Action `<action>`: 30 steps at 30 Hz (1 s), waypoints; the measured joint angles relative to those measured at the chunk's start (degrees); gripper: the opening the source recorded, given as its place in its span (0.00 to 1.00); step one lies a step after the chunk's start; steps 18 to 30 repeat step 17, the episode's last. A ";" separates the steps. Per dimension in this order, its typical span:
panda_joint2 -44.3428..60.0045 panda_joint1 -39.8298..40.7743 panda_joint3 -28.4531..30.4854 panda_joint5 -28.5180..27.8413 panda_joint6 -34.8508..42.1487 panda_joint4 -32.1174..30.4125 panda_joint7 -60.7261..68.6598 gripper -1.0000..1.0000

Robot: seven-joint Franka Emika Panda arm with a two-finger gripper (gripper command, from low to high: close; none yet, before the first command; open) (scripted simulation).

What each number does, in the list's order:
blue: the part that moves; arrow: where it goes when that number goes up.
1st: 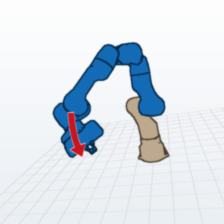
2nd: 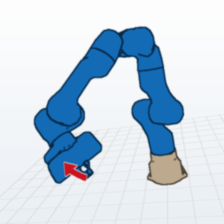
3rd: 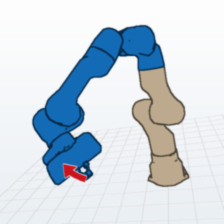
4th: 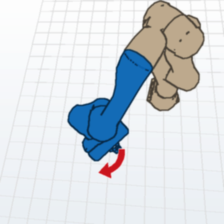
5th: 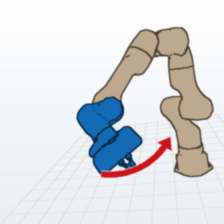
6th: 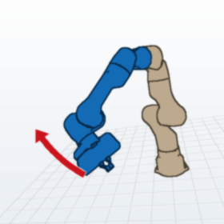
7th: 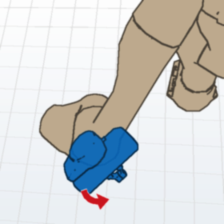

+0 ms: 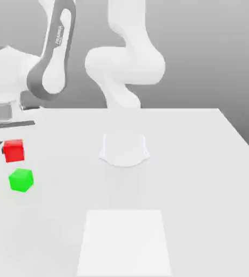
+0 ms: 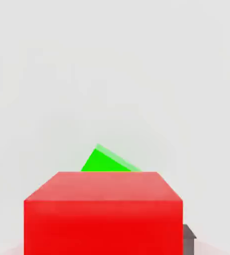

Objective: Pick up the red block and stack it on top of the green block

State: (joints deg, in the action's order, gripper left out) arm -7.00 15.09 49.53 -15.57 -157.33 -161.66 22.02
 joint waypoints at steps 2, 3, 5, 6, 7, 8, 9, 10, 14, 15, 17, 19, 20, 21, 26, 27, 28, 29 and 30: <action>1.61 -0.65 0.17 2.23 -1.36 -0.04 1.57 0.00; 2.44 -1.26 0.48 3.54 -2.05 -0.07 2.49 0.00; 4.23 -2.23 0.48 6.99 -3.40 -0.13 4.92 0.00; 5.18 -2.69 0.41 9.05 -4.06 -0.16 6.36 0.00; 6.16 -3.03 0.15 11.36 -4.71 -0.18 7.98 0.00; 7.17 -3.43 -0.07 13.91 -5.33 -0.19 9.77 0.00; 8.19 -3.37 -0.80 16.68 -5.91 -0.18 11.71 0.00; 9.22 -3.17 -1.74 19.61 -6.44 -0.15 13.77 0.00; 13.10 0.36 -7.87 31.48 -8.18 0.23 22.14 0.00; 13.72 1.04 -9.00 33.46 -8.43 0.33 23.54 1.00; 13.72 1.04 -9.00 33.46 -8.42 0.33 23.54 1.00; 13.72 1.04 -9.00 33.46 -8.42 0.33 23.54 1.00; 13.72 1.04 -9.00 33.46 -8.42 0.33 23.54 1.00; 13.72 1.04 -9.00 33.46 -8.42 0.33 23.54 1.00; 13.72 1.04 -9.00 33.46 -8.42 0.33 23.54 1.00; 13.72 1.04 -9.00 33.46 -8.42 0.33 23.54 1.00; 13.72 1.04 -9.00 33.46 -8.42 0.33 23.54 1.00; 13.72 1.04 -9.00 33.46 -8.42 0.33 23.54 1.00; 13.72 1.04 -9.00 33.46 -8.42 0.33 23.54 1.00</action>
